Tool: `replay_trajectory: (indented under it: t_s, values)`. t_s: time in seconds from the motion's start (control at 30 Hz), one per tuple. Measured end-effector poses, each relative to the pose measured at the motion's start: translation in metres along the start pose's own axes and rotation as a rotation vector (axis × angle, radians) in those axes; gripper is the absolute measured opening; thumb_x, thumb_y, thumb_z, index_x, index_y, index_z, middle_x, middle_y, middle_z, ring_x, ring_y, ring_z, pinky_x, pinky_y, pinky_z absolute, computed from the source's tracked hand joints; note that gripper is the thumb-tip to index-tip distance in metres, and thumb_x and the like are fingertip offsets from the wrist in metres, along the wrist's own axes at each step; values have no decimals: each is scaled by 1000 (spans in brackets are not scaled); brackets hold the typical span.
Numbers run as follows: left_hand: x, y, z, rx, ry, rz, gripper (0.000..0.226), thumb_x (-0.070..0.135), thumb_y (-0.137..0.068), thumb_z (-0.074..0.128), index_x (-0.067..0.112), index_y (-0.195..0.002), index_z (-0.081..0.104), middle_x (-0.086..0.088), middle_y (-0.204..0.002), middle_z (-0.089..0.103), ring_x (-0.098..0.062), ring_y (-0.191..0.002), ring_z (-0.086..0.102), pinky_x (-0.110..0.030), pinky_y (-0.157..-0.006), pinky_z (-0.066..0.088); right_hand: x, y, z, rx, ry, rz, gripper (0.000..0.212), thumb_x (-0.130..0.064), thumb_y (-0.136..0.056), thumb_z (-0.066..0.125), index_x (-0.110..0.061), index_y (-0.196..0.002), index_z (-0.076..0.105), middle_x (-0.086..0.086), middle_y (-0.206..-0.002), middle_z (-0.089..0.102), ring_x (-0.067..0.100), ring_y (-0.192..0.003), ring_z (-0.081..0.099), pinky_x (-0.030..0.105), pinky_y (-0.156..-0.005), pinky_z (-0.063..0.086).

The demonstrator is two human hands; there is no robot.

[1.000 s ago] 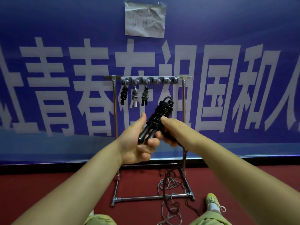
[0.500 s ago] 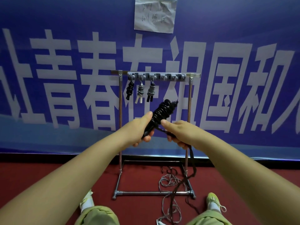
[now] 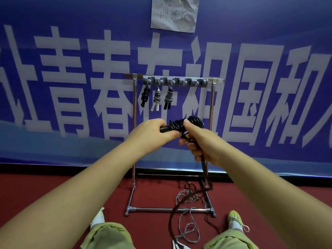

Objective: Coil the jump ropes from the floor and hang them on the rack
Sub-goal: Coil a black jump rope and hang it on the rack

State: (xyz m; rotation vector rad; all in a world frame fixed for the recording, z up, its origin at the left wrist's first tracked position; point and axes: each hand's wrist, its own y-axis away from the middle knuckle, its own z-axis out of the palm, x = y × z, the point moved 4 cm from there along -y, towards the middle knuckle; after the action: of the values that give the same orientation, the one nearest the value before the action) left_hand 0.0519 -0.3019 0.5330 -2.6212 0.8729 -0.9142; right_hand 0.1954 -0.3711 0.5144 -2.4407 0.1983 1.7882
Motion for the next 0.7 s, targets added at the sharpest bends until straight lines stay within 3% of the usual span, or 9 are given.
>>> replay_trajectory:
  t_s: [0.13,0.23,0.3,0.37,0.43,0.5,0.6,0.7]
  values:
    - [10,4,-1,55,35,16,42,62,-71,66,24,-80,53,8,-77,57,-11,-72,55,-32,-62,42,1,-1,1,74,-84,-72,49,-51,-96,44,-7,-81,60,0,-58,29,12,-51,25,27,-52,26]
    - [11,4,1,-21,106,12,38,58,-74,67,22,-85,58,5,-77,61,-12,-69,58,-32,-62,45,-1,0,0,100,-112,-154,39,-43,-98,46,-9,-81,57,0,-57,34,13,-53,26,29,-54,25]
    - [11,8,2,-173,385,-25,34,51,-82,63,19,-92,64,0,-79,65,-13,-66,61,-35,-69,52,-2,1,-2,111,-59,-205,40,-42,-98,44,-10,-79,60,-1,-57,38,13,-53,30,29,-56,29]
    - [9,14,4,-401,739,-131,43,54,-87,50,15,-94,67,-4,-78,66,-14,-61,60,-35,-68,51,-3,3,-4,89,-37,-250,41,-39,-100,41,-9,-84,63,-2,-57,41,13,-54,33,28,-58,32]
    - [6,21,8,-640,999,-239,64,66,-84,34,12,-89,66,-3,-67,59,-13,-53,52,-25,-54,43,-4,6,-2,32,-60,-311,37,-34,-101,38,-10,-85,62,-4,-60,43,12,-55,36,27,-59,36]
    - [3,27,12,-789,1189,-311,70,73,-79,29,11,-78,61,3,-54,45,-8,-41,37,-19,-43,27,-8,11,0,-20,-62,-359,33,-28,-102,38,-14,-79,58,-4,-62,44,11,-56,39,28,-61,39]
    - [3,29,18,-824,1237,-304,64,72,-77,32,14,-69,55,7,-47,34,-4,-36,27,-18,-40,19,-12,13,1,-41,25,-352,34,-30,-102,37,-18,-78,57,-2,-64,42,12,-56,36,29,-58,34]
    - [2,27,19,-715,1088,-276,62,74,-73,32,15,-69,52,7,-48,34,-4,-36,25,-17,-39,18,-11,11,-2,-41,103,-282,40,-39,-101,36,-13,-83,60,-2,-64,38,12,-54,33,26,-53,31]
